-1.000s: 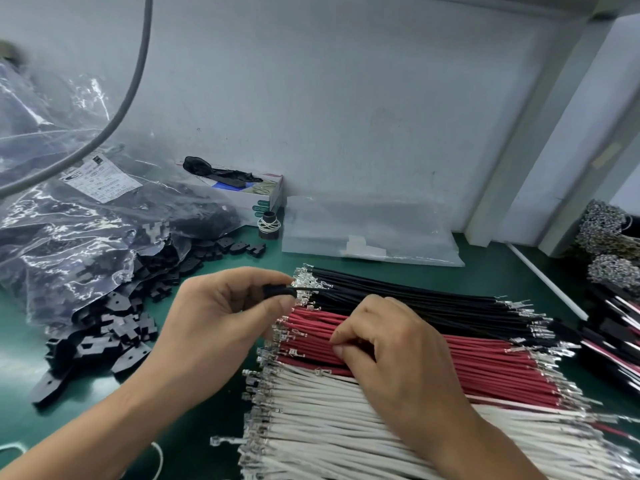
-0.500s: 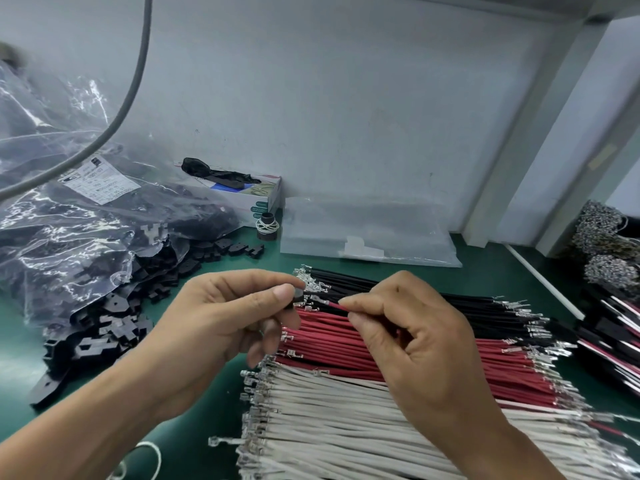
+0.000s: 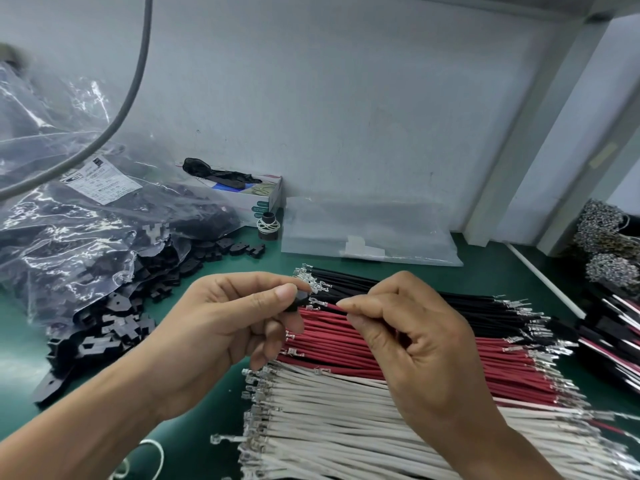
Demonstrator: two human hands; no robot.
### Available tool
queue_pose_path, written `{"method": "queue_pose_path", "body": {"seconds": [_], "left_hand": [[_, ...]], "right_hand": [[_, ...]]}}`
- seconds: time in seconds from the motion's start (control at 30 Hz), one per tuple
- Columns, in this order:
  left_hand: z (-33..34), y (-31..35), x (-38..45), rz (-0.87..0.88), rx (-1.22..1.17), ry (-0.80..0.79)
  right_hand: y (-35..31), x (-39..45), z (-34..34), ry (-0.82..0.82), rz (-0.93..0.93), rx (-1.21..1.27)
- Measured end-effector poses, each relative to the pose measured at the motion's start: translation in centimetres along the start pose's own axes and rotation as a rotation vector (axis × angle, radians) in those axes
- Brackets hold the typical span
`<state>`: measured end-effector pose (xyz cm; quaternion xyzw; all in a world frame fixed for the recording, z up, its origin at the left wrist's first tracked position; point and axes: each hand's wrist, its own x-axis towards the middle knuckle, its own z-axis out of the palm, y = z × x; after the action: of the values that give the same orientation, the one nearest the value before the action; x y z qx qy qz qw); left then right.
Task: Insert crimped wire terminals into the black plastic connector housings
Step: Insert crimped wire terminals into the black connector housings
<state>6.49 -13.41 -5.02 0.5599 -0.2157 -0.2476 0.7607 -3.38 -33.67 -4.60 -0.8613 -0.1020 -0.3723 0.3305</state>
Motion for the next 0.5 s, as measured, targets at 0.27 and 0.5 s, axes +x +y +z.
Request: {"method": "queue_pose_path", "body": {"seconds": [0.27,0.5], "left_hand": [[0.01,-0.03,0.02,-0.029,0.020,0.004],[0.34,-0.24,-0.04,-0.084,0.023,-0.035]], "right_hand": [[-0.04,0.20,-0.11,-0.029,-0.183,-0.276],[-0.20,-0.09,0.75,-0.035,-0.279,-0.372]]}}
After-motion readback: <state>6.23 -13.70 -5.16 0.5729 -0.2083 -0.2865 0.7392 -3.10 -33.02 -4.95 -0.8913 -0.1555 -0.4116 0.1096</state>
